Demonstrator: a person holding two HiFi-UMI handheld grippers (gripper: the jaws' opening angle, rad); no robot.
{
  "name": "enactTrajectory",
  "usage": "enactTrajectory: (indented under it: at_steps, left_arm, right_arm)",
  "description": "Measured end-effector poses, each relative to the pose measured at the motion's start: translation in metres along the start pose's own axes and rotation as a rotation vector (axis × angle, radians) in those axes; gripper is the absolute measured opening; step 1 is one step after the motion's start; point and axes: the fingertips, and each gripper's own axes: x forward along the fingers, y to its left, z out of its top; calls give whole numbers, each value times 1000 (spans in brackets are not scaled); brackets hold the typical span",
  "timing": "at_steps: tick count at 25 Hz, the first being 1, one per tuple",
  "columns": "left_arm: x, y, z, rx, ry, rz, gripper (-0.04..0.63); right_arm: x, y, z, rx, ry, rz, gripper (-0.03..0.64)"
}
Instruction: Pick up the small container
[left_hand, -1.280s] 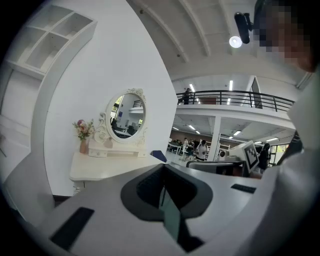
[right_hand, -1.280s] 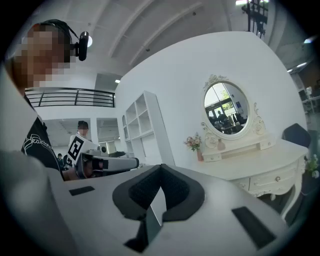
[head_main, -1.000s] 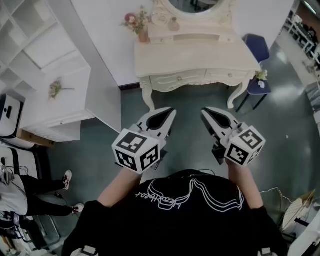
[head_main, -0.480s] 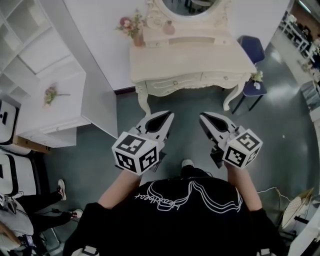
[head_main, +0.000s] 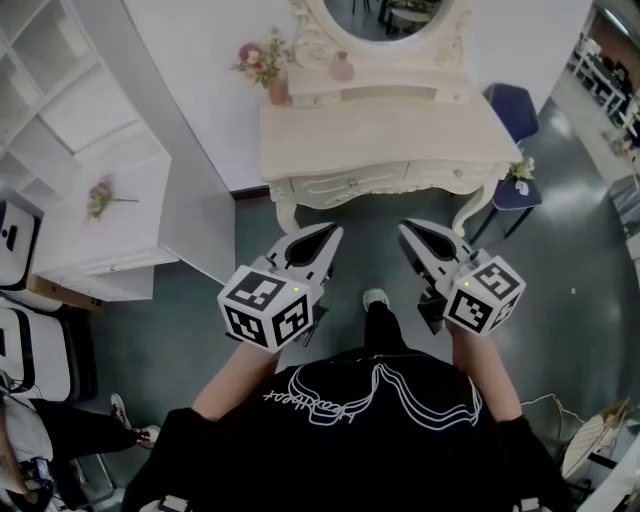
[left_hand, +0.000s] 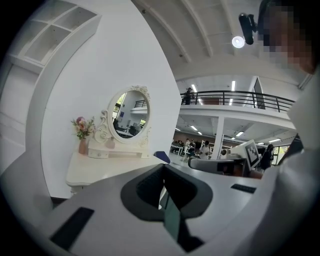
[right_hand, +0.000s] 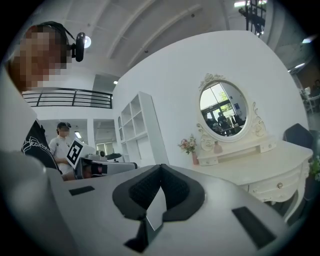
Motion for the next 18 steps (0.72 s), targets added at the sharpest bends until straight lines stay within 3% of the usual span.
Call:
enactTrajectory:
  at_steps: [8,18]
  left_arm:
    - [80,34,10,1,29,41,5]
    - [252,80,51,-35,50,58,5]
  right_arm:
    - [34,-88,13,46,-5,33,5]
    - [80,-245,55,87,53,61,5]
